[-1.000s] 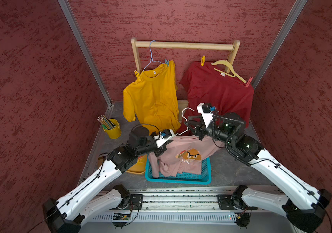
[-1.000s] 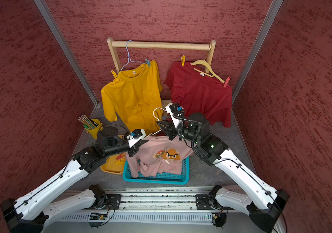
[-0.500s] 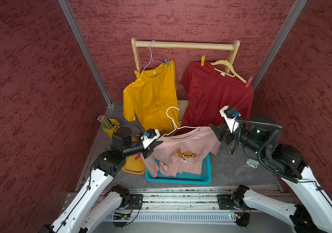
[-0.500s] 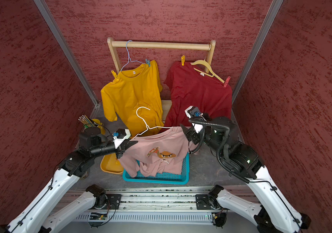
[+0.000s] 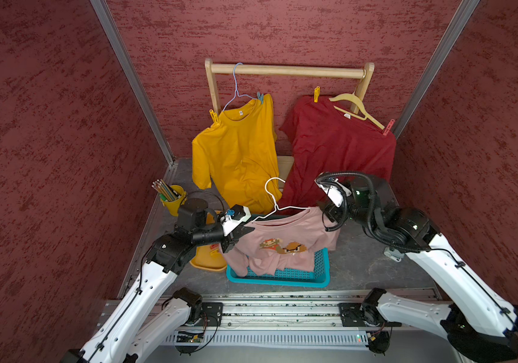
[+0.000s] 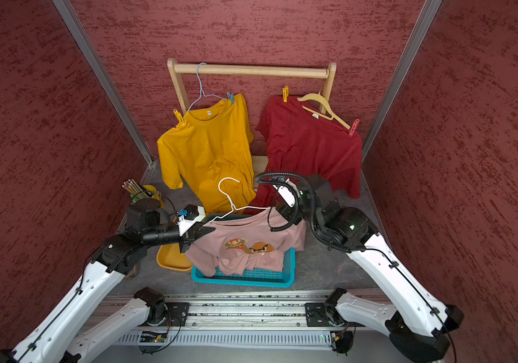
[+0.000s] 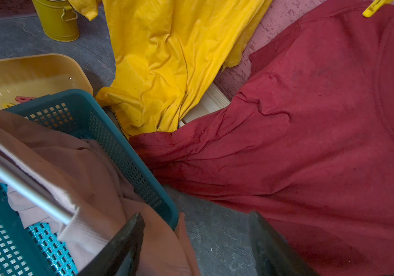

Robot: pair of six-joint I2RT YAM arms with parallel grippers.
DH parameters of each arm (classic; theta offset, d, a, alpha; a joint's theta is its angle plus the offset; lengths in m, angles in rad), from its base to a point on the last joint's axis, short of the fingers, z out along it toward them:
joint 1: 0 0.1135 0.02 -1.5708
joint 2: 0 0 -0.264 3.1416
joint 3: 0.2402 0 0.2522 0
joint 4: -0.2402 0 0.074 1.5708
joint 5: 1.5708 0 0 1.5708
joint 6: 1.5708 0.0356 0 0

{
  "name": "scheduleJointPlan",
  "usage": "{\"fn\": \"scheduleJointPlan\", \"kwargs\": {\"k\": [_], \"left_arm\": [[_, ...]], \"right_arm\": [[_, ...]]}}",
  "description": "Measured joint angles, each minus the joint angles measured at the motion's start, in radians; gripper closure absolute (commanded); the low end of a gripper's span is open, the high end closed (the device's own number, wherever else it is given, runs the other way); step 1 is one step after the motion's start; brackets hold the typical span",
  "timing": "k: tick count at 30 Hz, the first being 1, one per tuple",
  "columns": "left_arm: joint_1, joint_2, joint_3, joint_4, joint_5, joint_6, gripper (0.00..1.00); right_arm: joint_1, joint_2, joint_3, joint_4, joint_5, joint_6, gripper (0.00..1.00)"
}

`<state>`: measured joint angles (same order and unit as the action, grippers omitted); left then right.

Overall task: Remove the clothespins securing t-shirts to the hanger
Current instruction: Pick up the hanger from the basket.

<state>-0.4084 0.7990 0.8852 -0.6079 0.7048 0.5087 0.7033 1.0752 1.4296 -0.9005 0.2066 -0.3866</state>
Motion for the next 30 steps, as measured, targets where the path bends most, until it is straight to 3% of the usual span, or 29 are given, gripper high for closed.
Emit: {"fn": "scheduleJointPlan", "kwargs": {"k": [8, 24, 27, 30], "left_arm": [[0.005, 0.001, 0.008, -0.004, -0.005, 0.016, 1.00], [0.005, 0.011, 0.009, -0.005, 0.018, 0.016, 1.00], [0.005, 0.010, 0.009, -0.005, 0.029, 0.016, 1.00], [0.006, 0.010, 0.011, -0.005, 0.036, 0.016, 1.00]], "right_arm": [[0.000, -0.085, 0.004, -0.029, 0.008, -0.003, 0.27], [0.000, -0.001, -0.031, -0.054, -0.073, -0.015, 0.31], [0.000, 0.030, -0.033, -0.051, -0.103, -0.018, 0.44], [0.000, 0.068, -0.036, -0.050, -0.136, -0.014, 0.67]]}}
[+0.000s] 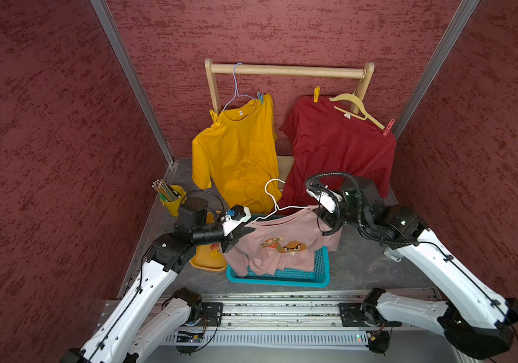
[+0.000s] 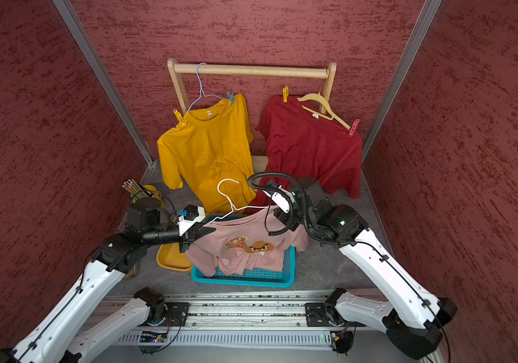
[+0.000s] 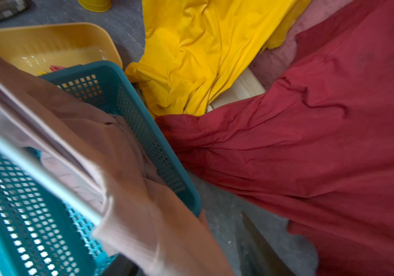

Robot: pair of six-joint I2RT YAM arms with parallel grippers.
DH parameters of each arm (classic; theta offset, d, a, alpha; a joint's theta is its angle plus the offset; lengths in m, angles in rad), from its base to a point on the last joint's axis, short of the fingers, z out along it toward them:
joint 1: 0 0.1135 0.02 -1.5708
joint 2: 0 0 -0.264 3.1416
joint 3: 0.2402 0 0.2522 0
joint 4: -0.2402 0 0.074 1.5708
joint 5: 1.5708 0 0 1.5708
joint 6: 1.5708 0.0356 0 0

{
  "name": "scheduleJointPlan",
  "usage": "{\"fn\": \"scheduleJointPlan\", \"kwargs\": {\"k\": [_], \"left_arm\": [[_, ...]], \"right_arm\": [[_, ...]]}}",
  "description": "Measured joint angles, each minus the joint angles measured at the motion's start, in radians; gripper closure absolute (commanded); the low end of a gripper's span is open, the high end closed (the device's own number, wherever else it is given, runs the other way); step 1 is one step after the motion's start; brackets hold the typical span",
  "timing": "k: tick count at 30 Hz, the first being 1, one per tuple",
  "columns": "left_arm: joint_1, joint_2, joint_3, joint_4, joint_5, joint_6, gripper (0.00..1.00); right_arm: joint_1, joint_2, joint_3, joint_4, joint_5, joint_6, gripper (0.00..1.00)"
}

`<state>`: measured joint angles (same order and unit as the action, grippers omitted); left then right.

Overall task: Remove the clothespins securing t-shirts to the hanger
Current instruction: Pick up the hanger from the basket.

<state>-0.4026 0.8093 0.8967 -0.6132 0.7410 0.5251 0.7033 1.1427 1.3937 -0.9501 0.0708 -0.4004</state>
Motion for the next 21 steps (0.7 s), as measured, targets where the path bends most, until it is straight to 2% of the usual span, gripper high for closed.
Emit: {"fn": "scheduleJointPlan", "kwargs": {"k": [1, 6, 12, 21], "left_arm": [[0.000, 0.000, 0.001, -0.003, 0.000, -0.001, 1.00], [0.013, 0.012, 0.002, -0.008, -0.014, -0.004, 1.00], [0.017, 0.029, 0.003, 0.001, -0.005, -0.014, 1.00], [0.016, 0.075, 0.003, 0.054, 0.038, -0.047, 1.00]], "right_arm": [[0.000, 0.012, 0.000, 0.002, -0.006, -0.006, 0.73], [0.005, 0.022, -0.008, -0.013, -0.038, -0.064, 0.85], [0.008, 0.014, -0.007, -0.016, -0.093, -0.082, 0.80], [0.002, -0.015, -0.007, 0.103, -0.277, -0.047, 0.79]]}}
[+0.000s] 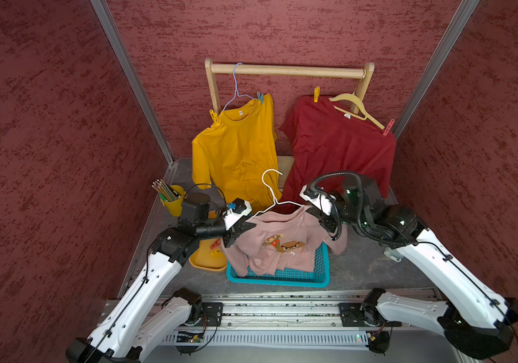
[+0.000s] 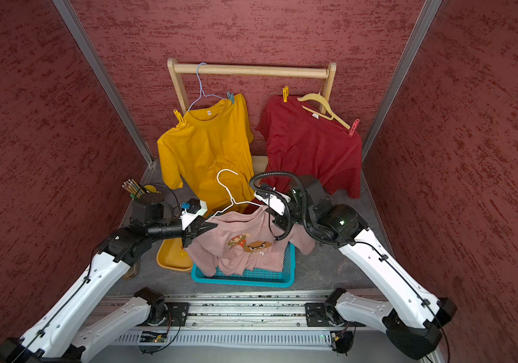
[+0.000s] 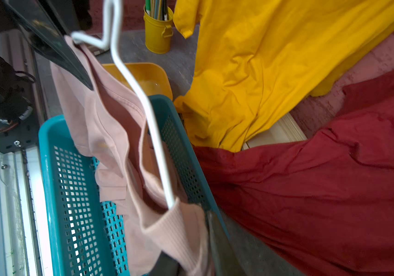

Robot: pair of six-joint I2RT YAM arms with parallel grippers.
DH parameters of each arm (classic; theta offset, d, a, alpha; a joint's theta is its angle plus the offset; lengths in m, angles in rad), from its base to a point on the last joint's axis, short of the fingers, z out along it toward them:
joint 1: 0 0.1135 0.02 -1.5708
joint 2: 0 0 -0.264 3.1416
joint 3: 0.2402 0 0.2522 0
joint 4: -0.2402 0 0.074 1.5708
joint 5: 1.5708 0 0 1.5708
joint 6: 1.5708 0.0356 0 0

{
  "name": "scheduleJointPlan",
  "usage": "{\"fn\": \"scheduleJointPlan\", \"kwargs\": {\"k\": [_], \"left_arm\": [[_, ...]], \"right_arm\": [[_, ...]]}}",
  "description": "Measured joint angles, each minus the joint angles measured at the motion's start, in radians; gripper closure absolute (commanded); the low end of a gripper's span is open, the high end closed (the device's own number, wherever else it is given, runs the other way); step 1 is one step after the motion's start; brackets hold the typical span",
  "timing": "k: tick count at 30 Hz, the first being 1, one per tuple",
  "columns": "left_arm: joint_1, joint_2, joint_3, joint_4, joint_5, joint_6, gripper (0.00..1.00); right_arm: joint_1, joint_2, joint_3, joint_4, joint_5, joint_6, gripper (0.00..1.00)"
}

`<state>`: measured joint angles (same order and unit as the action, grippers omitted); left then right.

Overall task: Remove the clothespins securing t-shirts to the hanger
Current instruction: Pick up the hanger from the basket.

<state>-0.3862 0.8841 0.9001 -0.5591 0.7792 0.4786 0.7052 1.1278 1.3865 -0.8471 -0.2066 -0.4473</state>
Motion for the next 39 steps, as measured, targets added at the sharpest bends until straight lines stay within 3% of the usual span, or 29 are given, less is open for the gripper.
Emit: {"fn": "scheduleJointPlan", "kwargs": {"k": [11, 16, 17, 18, 21, 24, 27, 31, 35, 39], "left_arm": [[-0.048, 0.023, 0.000, 0.043, 0.032, -0.027, 1.00], [-0.051, 0.034, -0.001, 0.059, 0.020, -0.047, 1.00], [-0.051, 0.034, -0.003, 0.063, 0.011, -0.051, 0.99], [-0.052, 0.034, -0.005, 0.069, 0.008, -0.055, 0.90], [-0.058, 0.031, -0.005, 0.132, 0.007, -0.068, 0.76], [-0.066, 0.020, -0.005, 0.182, 0.008, -0.076, 0.53], [-0.074, 0.001, -0.020, 0.249, 0.013, -0.084, 0.42], [-0.072, -0.037, -0.075, 0.341, 0.008, -0.119, 0.44], [-0.064, -0.052, -0.105, 0.385, -0.013, -0.161, 0.63], [-0.062, -0.072, -0.111, 0.392, -0.034, -0.180, 0.74]], "right_arm": [[0.021, 0.074, 0.006, 0.154, -0.152, 0.048, 0.79], [0.034, 0.082, 0.006, 0.159, -0.150, 0.046, 1.00], [0.038, 0.080, 0.007, 0.159, -0.143, 0.042, 1.00], [0.042, 0.076, 0.007, 0.160, -0.130, 0.038, 1.00], [0.055, 0.066, 0.006, 0.152, -0.081, 0.038, 1.00], [0.069, 0.043, -0.003, 0.162, -0.029, 0.039, 1.00], [0.070, -0.001, -0.011, 0.163, 0.011, 0.039, 1.00], [0.070, -0.059, -0.011, 0.158, 0.042, 0.040, 1.00], [0.074, -0.090, -0.011, 0.132, 0.057, 0.039, 1.00], [0.080, -0.096, -0.016, 0.121, 0.060, 0.039, 1.00]]}}
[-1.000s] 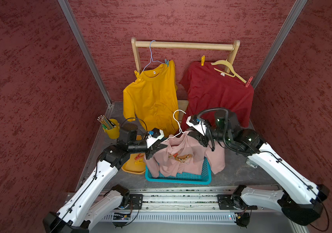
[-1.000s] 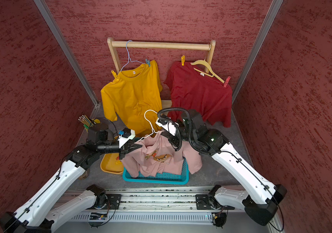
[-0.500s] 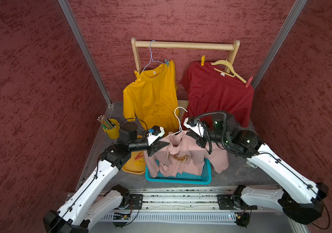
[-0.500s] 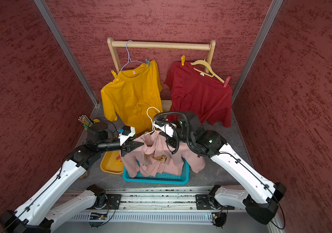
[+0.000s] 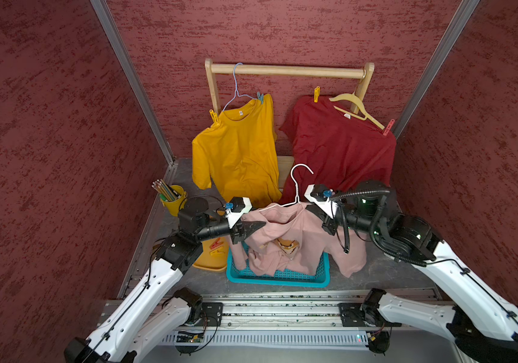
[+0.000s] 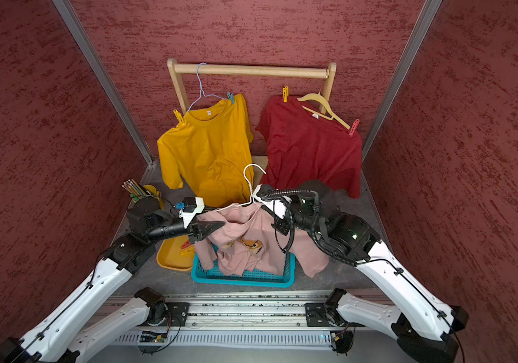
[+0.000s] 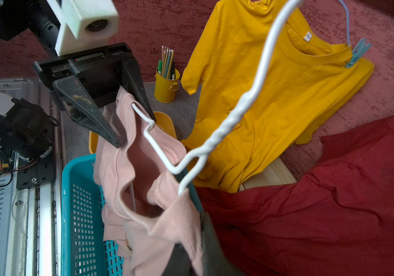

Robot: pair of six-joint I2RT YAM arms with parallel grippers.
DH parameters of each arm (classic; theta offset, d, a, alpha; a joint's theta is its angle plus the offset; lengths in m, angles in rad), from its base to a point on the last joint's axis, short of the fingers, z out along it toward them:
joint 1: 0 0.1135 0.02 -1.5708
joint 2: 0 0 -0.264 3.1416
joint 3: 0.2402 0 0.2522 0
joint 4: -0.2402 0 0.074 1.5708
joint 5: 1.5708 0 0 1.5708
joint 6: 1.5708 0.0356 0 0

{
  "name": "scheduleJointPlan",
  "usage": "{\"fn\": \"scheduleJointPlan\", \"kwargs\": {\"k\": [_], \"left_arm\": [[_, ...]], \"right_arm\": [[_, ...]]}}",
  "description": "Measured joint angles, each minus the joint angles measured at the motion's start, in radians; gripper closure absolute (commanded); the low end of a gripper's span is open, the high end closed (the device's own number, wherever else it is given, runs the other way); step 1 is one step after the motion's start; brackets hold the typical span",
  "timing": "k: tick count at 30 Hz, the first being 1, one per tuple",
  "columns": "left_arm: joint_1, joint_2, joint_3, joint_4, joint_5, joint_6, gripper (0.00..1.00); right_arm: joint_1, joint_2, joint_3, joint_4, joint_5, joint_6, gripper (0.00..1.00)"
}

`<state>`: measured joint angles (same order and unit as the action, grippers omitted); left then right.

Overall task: Remove the clothespins securing t-shirts to the hanger
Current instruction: Pick up the hanger from the basket, then remove the T-shirt from the hanger.

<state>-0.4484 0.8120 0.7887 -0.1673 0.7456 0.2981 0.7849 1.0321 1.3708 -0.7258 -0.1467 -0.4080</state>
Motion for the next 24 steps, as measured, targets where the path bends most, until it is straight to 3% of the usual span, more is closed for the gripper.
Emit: {"fn": "scheduleJointPlan", "kwargs": {"k": [8, 13, 14, 17, 19, 24], "left_arm": [[-0.003, -0.109, -0.081, 0.016, -0.031, -0.041, 0.94], [-0.003, -0.144, -0.106, 0.015, -0.041, -0.060, 0.98], [-0.003, -0.148, -0.106, 0.016, -0.041, -0.062, 0.92], [-0.003, -0.154, -0.106, 0.016, -0.044, -0.064, 0.60], [-0.003, -0.155, -0.106, 0.012, -0.045, -0.064, 0.51], [0.021, -0.159, -0.101, -0.064, -0.097, -0.058, 0.42]], "right_arm": [[0.018, -0.004, -0.036, 0.004, 0.001, -0.003, 1.00], [0.024, -0.008, -0.052, 0.006, -0.002, -0.005, 1.00], [0.025, -0.009, -0.052, 0.009, -0.002, -0.005, 1.00], [0.026, -0.011, -0.052, 0.012, -0.006, -0.005, 1.00], [0.026, -0.011, -0.052, 0.012, -0.011, -0.005, 1.00], [0.010, -0.037, -0.052, 0.008, 0.013, 0.001, 1.00]]}}
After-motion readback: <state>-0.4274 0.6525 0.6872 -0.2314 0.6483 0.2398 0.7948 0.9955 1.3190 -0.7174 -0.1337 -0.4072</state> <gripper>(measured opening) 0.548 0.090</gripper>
